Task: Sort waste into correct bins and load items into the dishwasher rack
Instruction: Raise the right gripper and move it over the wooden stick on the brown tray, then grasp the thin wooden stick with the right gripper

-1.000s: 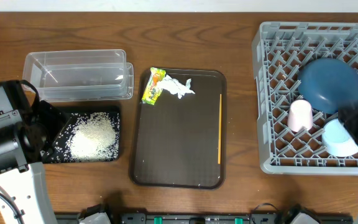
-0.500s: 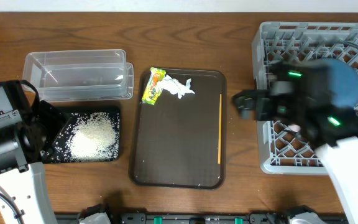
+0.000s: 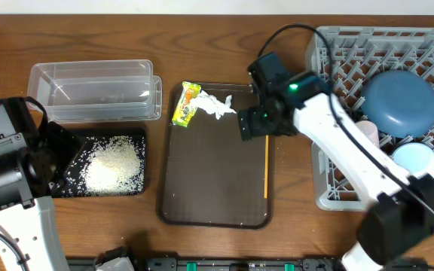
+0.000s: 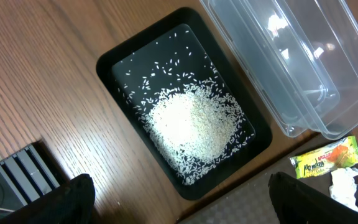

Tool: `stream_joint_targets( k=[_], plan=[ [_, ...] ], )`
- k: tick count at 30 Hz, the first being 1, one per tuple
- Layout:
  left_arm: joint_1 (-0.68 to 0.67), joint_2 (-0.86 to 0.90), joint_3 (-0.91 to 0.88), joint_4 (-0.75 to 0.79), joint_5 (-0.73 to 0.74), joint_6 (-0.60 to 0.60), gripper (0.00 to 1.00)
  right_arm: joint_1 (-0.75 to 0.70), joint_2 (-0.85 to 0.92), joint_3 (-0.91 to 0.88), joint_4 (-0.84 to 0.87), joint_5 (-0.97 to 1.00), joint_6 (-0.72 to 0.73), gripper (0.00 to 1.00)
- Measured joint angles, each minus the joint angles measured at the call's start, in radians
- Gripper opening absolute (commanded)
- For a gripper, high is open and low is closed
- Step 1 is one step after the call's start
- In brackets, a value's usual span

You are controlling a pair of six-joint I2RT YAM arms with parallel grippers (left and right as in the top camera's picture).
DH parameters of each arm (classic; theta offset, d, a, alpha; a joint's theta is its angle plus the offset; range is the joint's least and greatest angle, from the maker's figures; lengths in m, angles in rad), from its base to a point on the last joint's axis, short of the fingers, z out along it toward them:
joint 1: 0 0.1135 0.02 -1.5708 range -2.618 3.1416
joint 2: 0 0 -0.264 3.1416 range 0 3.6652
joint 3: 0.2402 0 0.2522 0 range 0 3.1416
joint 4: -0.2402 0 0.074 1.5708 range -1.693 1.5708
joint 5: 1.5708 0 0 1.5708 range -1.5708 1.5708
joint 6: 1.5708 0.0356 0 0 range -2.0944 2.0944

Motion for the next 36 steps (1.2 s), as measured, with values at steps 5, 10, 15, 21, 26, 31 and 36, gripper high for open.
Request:
stream_joint_targets(
  k=[5,10,15,21,26,31,36],
  plan=[
    [0.000,0.000,0.000,0.000,0.000,0.000,0.92,0.004,0.116,0.000,0.006,-0.035,0.039,0.70],
    [0.000,0.000,0.000,0.000,0.000,0.000,0.92,0.015,0.196,0.000,-0.008,-0.022,0.101,0.72],
    [0.000,0.000,0.000,0.000,0.000,0.000,0.92,0.016,0.219,0.000,0.006,-0.002,0.142,0.72],
    [0.000,0.000,0.000,0.000,0.000,0.000,0.92,0.016,0.229,-0.037,0.080,0.002,0.154,0.71],
    [0.000,0.000,0.000,0.000,0.000,0.000,0.92,0.016,0.229,-0.075,0.090,0.005,0.161,0.72],
    [0.000,0.000,0.000,0.000,0.000,0.000,0.92,0.016,0.229,-0.093,0.120,0.013,0.161,0.73],
    [0.000,0.000,0.000,0.000,0.000,0.000,0.92,0.018,0.229,-0.116,0.147,0.012,0.161,0.69]
  ],
)
